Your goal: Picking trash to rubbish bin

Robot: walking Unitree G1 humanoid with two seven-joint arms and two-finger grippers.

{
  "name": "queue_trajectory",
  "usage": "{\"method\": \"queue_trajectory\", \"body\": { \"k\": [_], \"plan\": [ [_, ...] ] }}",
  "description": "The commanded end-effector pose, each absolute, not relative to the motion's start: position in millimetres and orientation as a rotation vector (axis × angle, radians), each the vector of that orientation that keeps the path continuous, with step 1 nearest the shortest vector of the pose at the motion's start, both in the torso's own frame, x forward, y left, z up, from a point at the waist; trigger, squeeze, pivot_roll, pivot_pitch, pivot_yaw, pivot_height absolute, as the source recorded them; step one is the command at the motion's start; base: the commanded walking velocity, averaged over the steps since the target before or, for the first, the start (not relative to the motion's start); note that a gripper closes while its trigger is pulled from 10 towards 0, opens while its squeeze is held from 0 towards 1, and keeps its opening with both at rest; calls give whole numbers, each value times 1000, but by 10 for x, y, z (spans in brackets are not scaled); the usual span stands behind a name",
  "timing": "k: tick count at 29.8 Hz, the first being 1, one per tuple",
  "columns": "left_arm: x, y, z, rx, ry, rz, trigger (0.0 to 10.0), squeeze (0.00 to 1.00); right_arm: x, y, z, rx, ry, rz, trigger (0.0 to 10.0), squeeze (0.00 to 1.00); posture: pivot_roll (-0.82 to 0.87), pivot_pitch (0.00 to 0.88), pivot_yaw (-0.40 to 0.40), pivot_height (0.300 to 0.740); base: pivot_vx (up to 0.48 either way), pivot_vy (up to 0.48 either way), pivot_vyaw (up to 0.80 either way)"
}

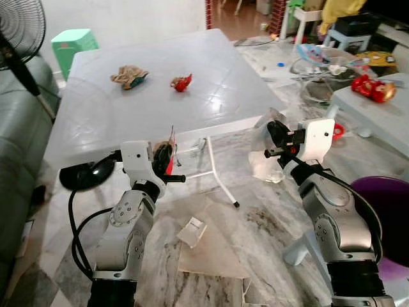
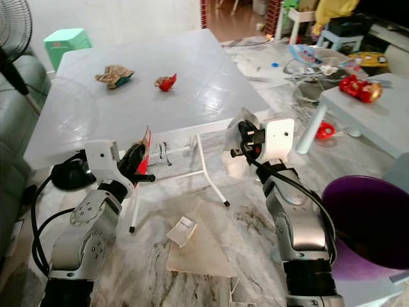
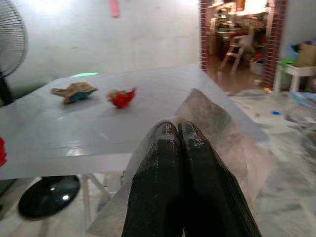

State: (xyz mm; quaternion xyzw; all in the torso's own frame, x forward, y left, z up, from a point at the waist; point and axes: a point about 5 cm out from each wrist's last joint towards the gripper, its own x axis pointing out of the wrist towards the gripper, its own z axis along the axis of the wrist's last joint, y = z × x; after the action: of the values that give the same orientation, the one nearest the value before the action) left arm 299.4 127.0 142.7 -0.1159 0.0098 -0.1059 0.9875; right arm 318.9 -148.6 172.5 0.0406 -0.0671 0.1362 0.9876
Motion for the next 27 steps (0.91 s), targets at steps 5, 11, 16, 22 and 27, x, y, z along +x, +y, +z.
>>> {"method": "queue_trajectory", "body": {
  "k": [5,11,16,22,27],
  "plan": [
    [3013,1274,1448,-240,10,-221,0,0,3214,-1507,1758,82,-145,254,0,0,-34,7,50,740,0,-365,-800],
    [3014,1272,1444,-245,13,-223,0,0,3218,-1510,1756,85,-144,247,0,0,-34,7,51,740,0,0,-800],
    [3016,1274,1444,-247,13,-226,0,0,3223,-1512,1759,86,-145,243,0,0,-34,7,51,740,0,0,-800],
    [3016,1269,1439,-252,14,-224,0,0,3226,-1541,1764,86,-145,236,0,0,-41,10,50,740,0,0,-800],
    [3027,1271,1440,-263,13,-217,0,0,3227,-1567,1768,87,-145,226,0,0,-45,11,52,740,0,0,-800]
  ]
}}
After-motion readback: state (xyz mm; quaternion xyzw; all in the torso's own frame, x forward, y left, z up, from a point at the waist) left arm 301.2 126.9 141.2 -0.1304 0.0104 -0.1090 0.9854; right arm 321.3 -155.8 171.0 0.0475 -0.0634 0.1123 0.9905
